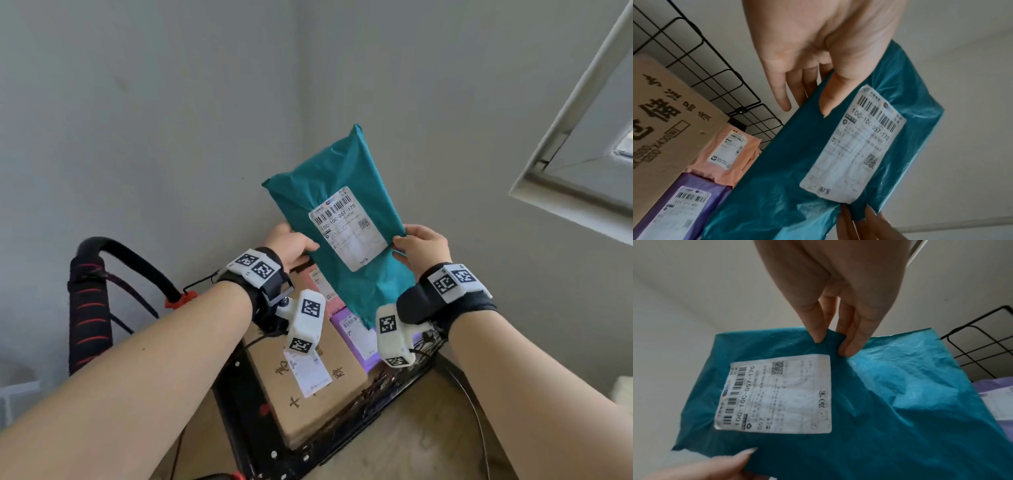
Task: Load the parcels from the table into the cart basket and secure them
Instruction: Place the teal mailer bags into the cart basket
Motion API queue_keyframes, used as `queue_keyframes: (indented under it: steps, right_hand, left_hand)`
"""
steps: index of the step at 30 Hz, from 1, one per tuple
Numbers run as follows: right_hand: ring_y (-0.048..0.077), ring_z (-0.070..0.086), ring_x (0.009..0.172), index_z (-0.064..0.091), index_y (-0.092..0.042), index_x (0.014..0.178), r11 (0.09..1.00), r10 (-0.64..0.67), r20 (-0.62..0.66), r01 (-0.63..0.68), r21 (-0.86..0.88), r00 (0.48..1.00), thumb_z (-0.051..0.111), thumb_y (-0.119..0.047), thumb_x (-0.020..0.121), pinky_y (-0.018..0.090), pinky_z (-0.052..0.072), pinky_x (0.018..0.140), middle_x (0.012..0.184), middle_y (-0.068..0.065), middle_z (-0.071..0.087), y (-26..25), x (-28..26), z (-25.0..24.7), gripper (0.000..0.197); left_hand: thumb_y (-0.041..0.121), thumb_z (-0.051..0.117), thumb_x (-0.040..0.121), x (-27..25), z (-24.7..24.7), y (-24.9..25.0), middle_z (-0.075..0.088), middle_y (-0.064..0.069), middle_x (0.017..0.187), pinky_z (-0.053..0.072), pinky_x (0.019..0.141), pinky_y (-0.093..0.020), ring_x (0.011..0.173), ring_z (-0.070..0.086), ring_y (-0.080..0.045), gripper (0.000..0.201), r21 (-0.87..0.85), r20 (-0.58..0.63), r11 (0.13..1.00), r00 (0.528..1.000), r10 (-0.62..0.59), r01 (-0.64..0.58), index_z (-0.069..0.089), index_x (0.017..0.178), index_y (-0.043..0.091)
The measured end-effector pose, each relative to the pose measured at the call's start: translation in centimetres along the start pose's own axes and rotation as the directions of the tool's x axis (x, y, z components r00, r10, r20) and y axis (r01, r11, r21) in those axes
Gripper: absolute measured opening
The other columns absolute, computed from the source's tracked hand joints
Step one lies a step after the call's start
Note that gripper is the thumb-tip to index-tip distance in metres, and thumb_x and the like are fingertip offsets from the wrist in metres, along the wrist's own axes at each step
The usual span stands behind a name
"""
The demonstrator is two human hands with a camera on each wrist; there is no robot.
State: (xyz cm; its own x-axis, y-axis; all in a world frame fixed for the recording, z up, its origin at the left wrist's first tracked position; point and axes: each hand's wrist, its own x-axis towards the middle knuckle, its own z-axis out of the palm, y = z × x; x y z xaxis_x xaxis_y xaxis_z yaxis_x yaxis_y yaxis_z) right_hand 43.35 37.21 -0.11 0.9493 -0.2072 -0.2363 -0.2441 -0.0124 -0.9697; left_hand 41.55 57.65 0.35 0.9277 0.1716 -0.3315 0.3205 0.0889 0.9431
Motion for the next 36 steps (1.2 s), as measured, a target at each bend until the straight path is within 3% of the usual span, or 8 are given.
queue_keyframes:
  steps: [3, 11, 18, 22, 28, 31, 33, 36]
  right_hand:
    - [0.022, 0.061, 0.089, 0.067, -0.004, 0.106, 0.998, 0.028, -0.03, -0.03, -0.057, 0.999, 0.055, 0.005, 0.086, 0.034, 0.053, 0.089, 0.095, 0.01, 0.065, 0.5, 1.6, 1.0, 0.025]
    - [0.023, 0.062, 0.094, 0.067, -0.011, 0.1, 0.978, 0.129, -0.015, -0.13, -0.161, 0.991, 0.056, 0.002, 0.087, 0.033, 0.053, 0.086, 0.099, 0.009, 0.065, 4.4, 7.3, 2.6, 0.021]
    - [0.023, 0.059, 0.086, 0.066, -0.009, 0.091, 0.929, 0.295, 0.038, -0.277, -0.246, 0.955, 0.056, 0.002, 0.087, 0.037, 0.052, 0.087, 0.09, 0.01, 0.064, 11.3, 15.3, 3.3, 0.016]
    - [0.023, 0.058, 0.078, 0.064, -0.027, 0.067, 0.864, 0.421, 0.076, -0.374, -0.339, 0.904, 0.055, 0.0, 0.084, 0.042, 0.051, 0.086, 0.071, 0.003, 0.062, 17.1, 19.5, 3.9, 0.033]
    - [0.025, 0.061, 0.087, 0.067, -0.018, 0.096, 0.779, 0.561, 0.144, -0.461, -0.425, 0.815, 0.055, 0.0, 0.085, 0.043, 0.051, 0.092, 0.086, 0.005, 0.065, 23.8, 22.5, 4.5, 0.024]
    - [0.023, 0.059, 0.091, 0.064, -0.016, 0.113, 0.752, 0.565, 0.139, -0.438, -0.493, 0.814, 0.057, -0.004, 0.084, 0.045, 0.051, 0.094, 0.093, 0.004, 0.06, 25.3, 24.1, 4.0, 0.033]
    - [0.023, 0.061, 0.086, 0.065, -0.016, 0.112, 0.749, 0.548, 0.095, -0.436, -0.499, 0.831, 0.056, -0.003, 0.082, 0.042, 0.054, 0.088, 0.09, 0.005, 0.061, 25.2, 25.0, 3.9, 0.034]
    - [0.016, 0.057, 0.053, 0.065, -0.011, 0.088, 0.768, 0.598, 0.124, -0.521, -0.373, 0.792, 0.048, 0.004, 0.087, 0.024, 0.053, 0.055, 0.067, 0.009, 0.06, 24.6, 26.0, 4.4, 0.023]
  left_hand:
    - [-0.014, 0.053, 0.084, 1.9, -0.7, -0.8, 0.064, -0.006, 0.104, 0.053, 0.075, -0.03, 0.098, 0.061, -0.023, 0.036, -0.023, -0.004, 0.999, 1.0, -0.027, 0.027, 0.056, 0.109, 0.011]
    - [-0.016, 0.053, 0.084, 7.3, -0.4, -3.6, 0.065, -0.009, 0.104, 0.05, 0.07, -0.028, 0.092, 0.061, -0.024, 0.032, -0.006, -0.036, 0.989, 0.988, -0.149, 0.149, 0.058, 0.108, 0.004]
    - [-0.009, 0.059, 0.084, 15.5, 1.0, -9.3, 0.064, -0.007, 0.117, 0.046, 0.078, -0.03, 0.1, 0.059, -0.019, 0.037, 0.061, -0.116, 0.925, 0.923, -0.367, 0.375, 0.056, 0.118, 0.006]
    - [-0.008, 0.058, 0.087, 19.3, 2.0, -13.9, 0.062, -0.008, 0.12, 0.045, 0.086, -0.033, 0.111, 0.058, -0.024, 0.034, 0.101, -0.146, 0.858, 0.861, -0.487, 0.503, 0.056, 0.118, 0.006]
    - [-0.005, 0.059, 0.087, 22.4, 2.5, -19.2, 0.061, -0.009, 0.122, 0.045, 0.09, -0.035, 0.113, 0.056, -0.026, 0.03, 0.149, -0.249, 0.747, 0.756, -0.605, 0.647, 0.057, 0.116, 0.004]
    - [-0.001, 0.062, 0.085, 22.9, 3.2, -20.1, 0.064, -0.009, 0.101, 0.047, 0.084, -0.033, 0.092, 0.057, -0.022, 0.017, 0.282, -0.342, 0.735, 0.78, -0.524, 0.617, 0.057, 0.091, 0.014]
    - [0.001, 0.067, 0.081, 23.3, 3.7, -20.4, 0.059, -0.004, 0.077, 0.049, 0.075, -0.032, 0.079, 0.058, -0.022, 0.024, 0.358, -0.446, 0.739, 0.8, -0.402, 0.57, 0.05, 0.075, 0.018]
    - [0.003, 0.067, 0.082, 24.6, 4.4, -20.8, 0.054, -0.001, 0.073, 0.053, 0.071, -0.036, 0.068, 0.056, -0.02, 0.032, 0.295, -0.42, 0.777, 0.806, -0.418, 0.556, 0.051, 0.109, 0.012]
